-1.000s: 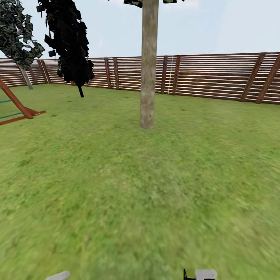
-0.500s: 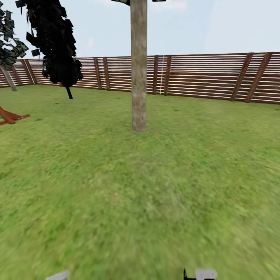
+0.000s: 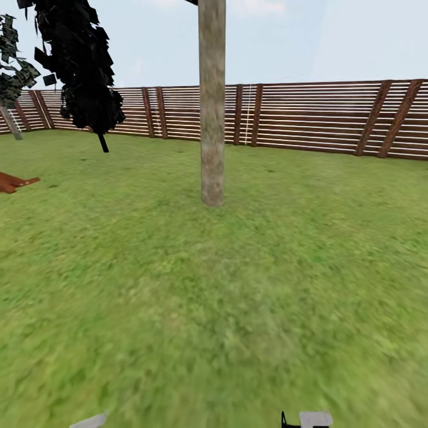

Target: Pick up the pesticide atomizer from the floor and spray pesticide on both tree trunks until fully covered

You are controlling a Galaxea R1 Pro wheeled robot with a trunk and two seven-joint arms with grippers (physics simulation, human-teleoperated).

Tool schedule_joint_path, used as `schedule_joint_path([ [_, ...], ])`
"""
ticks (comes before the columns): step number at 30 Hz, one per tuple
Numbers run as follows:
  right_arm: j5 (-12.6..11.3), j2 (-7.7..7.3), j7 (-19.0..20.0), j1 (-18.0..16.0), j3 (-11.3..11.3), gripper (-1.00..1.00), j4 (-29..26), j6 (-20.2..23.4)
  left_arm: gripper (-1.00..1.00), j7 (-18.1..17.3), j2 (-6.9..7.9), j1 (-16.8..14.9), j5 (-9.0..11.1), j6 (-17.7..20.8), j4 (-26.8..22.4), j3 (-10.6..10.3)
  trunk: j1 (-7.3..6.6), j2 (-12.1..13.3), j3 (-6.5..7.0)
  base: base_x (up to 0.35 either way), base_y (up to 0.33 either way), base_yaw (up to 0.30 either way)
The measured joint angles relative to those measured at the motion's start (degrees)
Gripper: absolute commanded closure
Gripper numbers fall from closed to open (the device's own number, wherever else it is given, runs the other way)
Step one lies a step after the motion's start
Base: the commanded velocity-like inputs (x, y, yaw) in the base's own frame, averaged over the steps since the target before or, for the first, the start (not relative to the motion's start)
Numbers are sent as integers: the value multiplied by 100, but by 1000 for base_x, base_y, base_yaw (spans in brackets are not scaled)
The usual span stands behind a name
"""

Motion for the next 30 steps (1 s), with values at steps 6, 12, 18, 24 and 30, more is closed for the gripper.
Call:
schedule_joint_path([
  [6, 0, 1, 0, 0, 0, -100, 1, 0, 100, 0, 0, -1, 0, -2, 0, 4, 0, 0, 0, 339, 0, 0],
  [12, 0, 1, 0, 0, 0, -100, 1, 0, 100, 2, 0, 2, 0, -1, 0, 2, 0, 0, 0, 339, 0, 0],
  [18, 0, 1, 0, 0, 1, -100, 3, 0, 100, 1, 0, 0, 1, -3, 0, 1, 0, 0, 0, 339, 0, 0],
  [24, 0, 1, 0, 0, 2, -100, 1, 0, 100, 1, 0, -2, -1, -8, 0, 1, 0, 0, 0, 339, 0, 0],
  [30, 0, 1, 0, 0, 2, -100, 0, 0, 100, 0, 0, 1, 0, -8, 0, 0, 0, 0, 0, 339, 0, 0],
])
